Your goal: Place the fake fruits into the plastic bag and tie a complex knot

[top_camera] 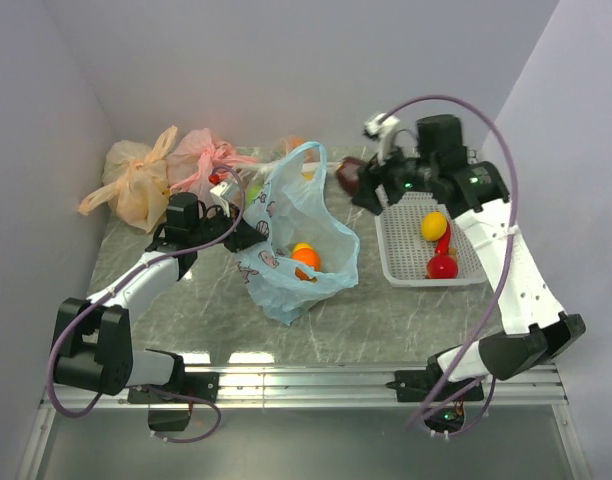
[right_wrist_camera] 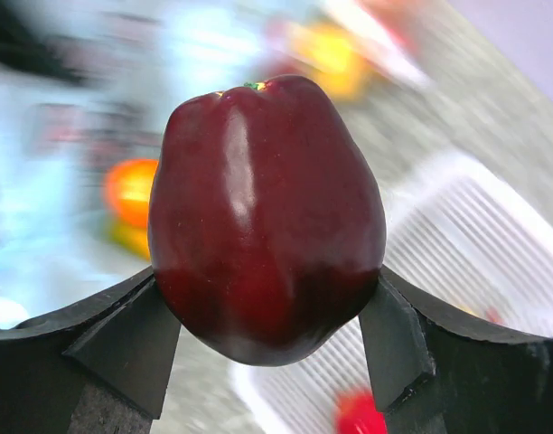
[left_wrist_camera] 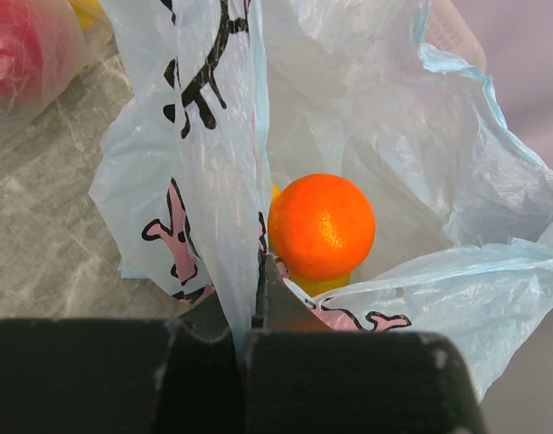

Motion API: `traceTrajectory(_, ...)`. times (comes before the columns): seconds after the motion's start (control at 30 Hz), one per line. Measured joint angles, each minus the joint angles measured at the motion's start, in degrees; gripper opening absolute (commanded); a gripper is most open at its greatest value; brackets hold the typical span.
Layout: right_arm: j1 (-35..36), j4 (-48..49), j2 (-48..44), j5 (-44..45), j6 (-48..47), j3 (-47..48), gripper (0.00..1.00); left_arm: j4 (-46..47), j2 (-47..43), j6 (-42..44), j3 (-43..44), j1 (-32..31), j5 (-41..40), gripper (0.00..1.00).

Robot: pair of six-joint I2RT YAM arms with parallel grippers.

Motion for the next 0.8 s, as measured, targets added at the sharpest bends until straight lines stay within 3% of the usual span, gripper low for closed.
traceTrajectory(0.1, 9.4, -0.3, 1.2, -1.1, 1.1, 0.4, 0.38, -0.2, 0.1, 0.0, 0.0, 0.0, 0.0, 0.0)
traceTrajectory(0.3, 19.7, 0.6, 10.6, 4.4, 3.0, 0.1, 0.38, 0.1, 0.7, -0.5, 0.0, 0.0, 1.0, 0.01)
traceTrajectory(0.33, 20.9, 1.4, 12.3, 5.8, 3.5, -0.4, 0.42, 0.2, 0.9, -0.7, 0.0, 0.0, 1.3, 0.0)
traceTrajectory(0.37, 21.7, 1.6, 13.8, 6.9, 4.0, -0.6, 0.56, 0.2, 1.1, -1.0, 0.0, 0.0, 1.5, 0.01)
traceTrajectory(0.43, 23.0, 2.3, 16.8, 8.8, 5.0, -0.7, 0.73, 0.3, 1.4, -1.6, 0.0, 0.0, 2.1, 0.01)
traceTrajectory(0.47, 23.5, 2.7, 18.1, 9.4, 5.4, -0.7, 0.96, 0.3, 1.4, -1.7, 0.0, 0.0, 2.4, 0.01)
traceTrajectory(0.67, 24.7, 2.9, 18.8, 9.3, 6.7, -0.4, 0.98, 0.4, 2.0, -2.1, 0.0, 0.2, 3.4, 0.0)
traceTrajectory(0.8, 23.6, 3.3, 11.8, 7.9, 6.6, -2.5, 0.99, 0.3, 2.0, -2.0, 0.0, 0.5, 3.5, 0.01)
